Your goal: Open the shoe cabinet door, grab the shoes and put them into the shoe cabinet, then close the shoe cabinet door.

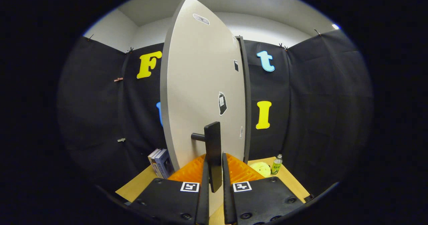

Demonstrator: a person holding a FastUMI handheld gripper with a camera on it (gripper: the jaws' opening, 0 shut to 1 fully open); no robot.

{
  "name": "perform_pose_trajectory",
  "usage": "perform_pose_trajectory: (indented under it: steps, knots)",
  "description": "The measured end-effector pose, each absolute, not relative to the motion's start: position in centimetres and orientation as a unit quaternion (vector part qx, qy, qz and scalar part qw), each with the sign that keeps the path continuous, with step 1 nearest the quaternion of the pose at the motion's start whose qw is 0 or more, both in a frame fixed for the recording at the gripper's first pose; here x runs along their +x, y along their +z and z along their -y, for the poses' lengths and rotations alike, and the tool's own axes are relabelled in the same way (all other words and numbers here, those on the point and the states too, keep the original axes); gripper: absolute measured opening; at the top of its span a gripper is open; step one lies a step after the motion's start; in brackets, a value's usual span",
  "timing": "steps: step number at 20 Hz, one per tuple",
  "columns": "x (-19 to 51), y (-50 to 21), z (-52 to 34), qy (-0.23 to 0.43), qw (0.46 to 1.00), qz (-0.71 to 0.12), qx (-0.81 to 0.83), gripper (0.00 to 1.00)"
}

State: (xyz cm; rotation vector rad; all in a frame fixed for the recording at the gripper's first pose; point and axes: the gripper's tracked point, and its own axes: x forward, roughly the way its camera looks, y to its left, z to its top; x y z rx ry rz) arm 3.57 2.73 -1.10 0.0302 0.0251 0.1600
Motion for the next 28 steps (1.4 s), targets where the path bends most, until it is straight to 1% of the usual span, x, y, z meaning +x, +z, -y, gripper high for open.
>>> perform_pose_trajectory:
  steps: [5, 7, 10, 13, 16, 22, 28]
  knots:
    - [4.1, -0.4, 0.4, 0.055, 0.998, 0.005, -0.014, 0.21]
    - [4.3, -0.2, 1.3, 0.051, 0.999, 0.007, -0.013, 0.16]
    - [4.3, -0.6, 1.7, 0.056, 0.998, -0.009, 0.011, 0.16]
    - [4.4, -0.6, 3.0, 0.047, 0.999, -0.006, -0.002, 0.16]
    - [4.0, -0.6, 4.4, 0.059, 0.998, -0.014, 0.018, 0.16]
    - [4.1, -0.6, 4.2, 0.066, 0.997, -0.010, 0.028, 0.16]
    - [3.6, -0.7, 5.5, 0.058, 0.998, -0.016, 0.036, 0.16]
